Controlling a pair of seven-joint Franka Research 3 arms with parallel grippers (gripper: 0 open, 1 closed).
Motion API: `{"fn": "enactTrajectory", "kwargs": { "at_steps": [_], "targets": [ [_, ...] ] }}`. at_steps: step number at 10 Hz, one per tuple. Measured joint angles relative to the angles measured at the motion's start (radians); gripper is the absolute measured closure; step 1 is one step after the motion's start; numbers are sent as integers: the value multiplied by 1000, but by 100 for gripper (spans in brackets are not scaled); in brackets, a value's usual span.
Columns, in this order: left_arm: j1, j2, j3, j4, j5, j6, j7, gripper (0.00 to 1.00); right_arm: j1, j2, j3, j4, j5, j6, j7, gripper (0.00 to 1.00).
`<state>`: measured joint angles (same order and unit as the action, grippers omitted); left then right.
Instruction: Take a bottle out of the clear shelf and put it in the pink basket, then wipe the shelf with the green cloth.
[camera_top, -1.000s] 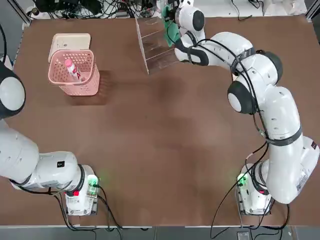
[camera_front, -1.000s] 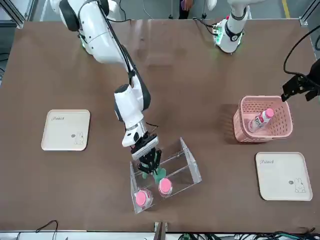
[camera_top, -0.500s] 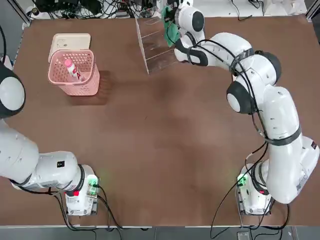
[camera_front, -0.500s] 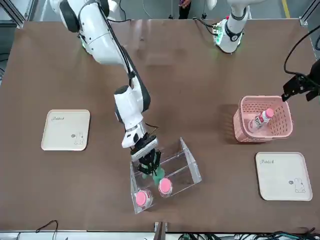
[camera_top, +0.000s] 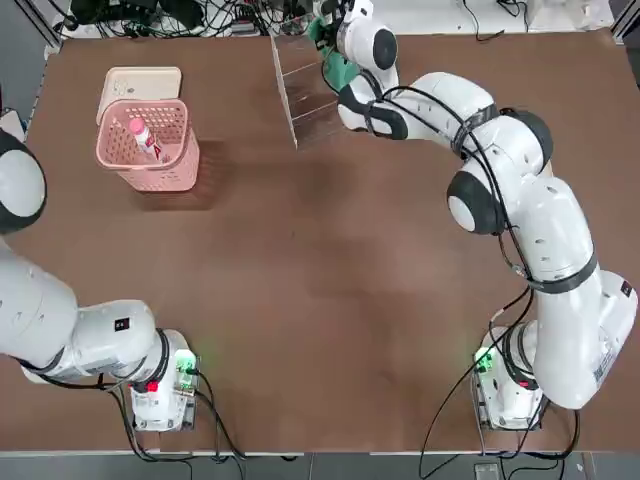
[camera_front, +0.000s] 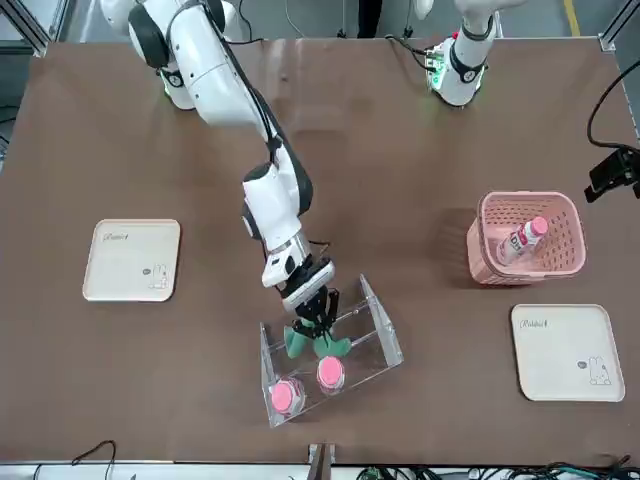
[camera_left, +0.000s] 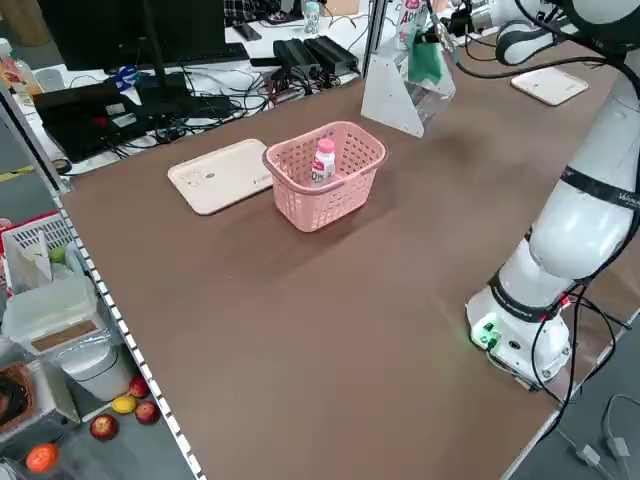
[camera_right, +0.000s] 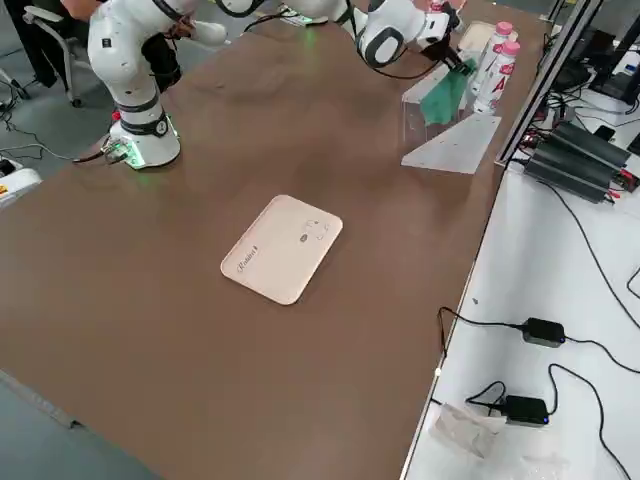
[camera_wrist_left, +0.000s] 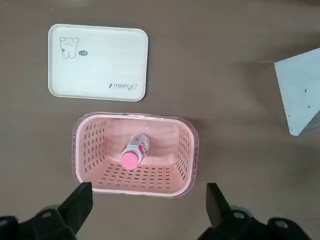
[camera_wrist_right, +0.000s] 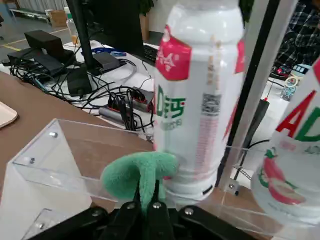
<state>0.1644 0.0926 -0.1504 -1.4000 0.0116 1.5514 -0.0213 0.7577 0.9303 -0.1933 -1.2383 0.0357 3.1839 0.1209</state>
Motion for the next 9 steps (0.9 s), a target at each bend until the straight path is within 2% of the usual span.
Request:
{"fn": "enactTrajectory", "kwargs": {
  "at_steps": [3, 6, 9],
  "targets": [
    [-11, 2, -18, -3, -1, 0, 0, 0, 20, 25, 4, 36, 1, 0, 40, 98],
    [-12, 4, -68, -3, -1, 0, -4, 0, 37, 40, 7, 80, 2, 0, 86, 98],
    [2, 5, -66, -3, -1, 0, -3, 0, 19, 44, -3, 90, 1, -2, 85, 98]
  ]
}}
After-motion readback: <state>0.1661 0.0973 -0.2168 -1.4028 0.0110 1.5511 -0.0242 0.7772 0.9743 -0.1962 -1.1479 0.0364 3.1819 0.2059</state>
